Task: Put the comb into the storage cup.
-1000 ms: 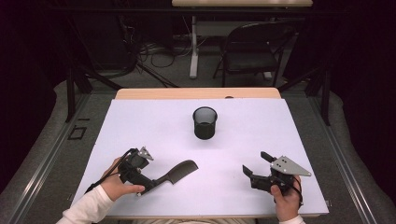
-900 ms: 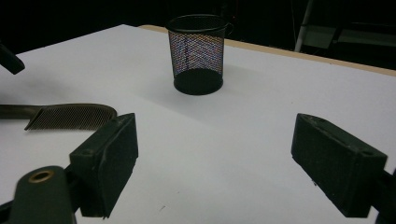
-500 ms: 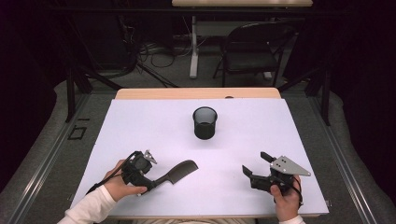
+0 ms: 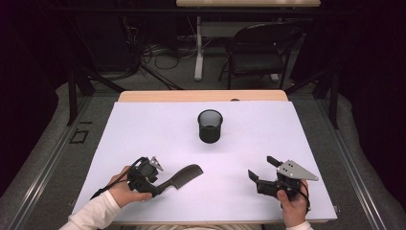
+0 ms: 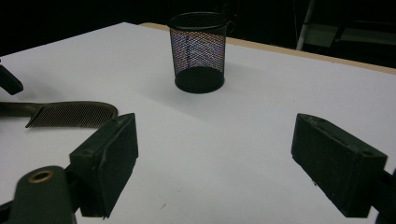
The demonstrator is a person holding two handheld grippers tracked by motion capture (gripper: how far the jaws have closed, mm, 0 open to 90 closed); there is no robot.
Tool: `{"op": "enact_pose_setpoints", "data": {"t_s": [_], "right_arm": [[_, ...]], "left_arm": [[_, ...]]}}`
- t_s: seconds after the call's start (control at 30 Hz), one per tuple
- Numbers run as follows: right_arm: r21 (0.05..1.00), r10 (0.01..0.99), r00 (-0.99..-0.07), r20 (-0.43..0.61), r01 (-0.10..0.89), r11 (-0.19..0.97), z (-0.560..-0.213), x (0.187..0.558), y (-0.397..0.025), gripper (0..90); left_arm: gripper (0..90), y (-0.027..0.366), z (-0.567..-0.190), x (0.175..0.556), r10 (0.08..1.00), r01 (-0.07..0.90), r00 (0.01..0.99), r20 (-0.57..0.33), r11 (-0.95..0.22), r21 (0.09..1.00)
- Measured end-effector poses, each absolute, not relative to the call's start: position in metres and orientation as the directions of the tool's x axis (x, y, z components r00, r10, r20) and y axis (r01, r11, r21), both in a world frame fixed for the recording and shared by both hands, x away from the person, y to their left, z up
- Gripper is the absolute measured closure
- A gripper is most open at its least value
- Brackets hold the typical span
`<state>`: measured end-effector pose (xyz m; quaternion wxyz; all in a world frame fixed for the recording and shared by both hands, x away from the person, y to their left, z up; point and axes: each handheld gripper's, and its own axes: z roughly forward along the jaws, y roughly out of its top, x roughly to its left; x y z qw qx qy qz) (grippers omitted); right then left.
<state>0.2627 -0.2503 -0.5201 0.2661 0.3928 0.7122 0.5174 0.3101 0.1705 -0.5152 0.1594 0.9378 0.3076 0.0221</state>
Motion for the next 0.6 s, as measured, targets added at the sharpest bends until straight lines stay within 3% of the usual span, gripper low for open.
{"op": "enact_pose_setpoints", "data": {"t_s": [0.6], "right_arm": [[0.945,0.834,-0.551,0.027,0.286,0.159,-0.5204,0.2629,-0.2498,14.7]], "left_arm": [[59.1,0.1687,-0.5207,0.3076,0.574,0.560,0.819,-0.024,-0.789,0.251]]}}
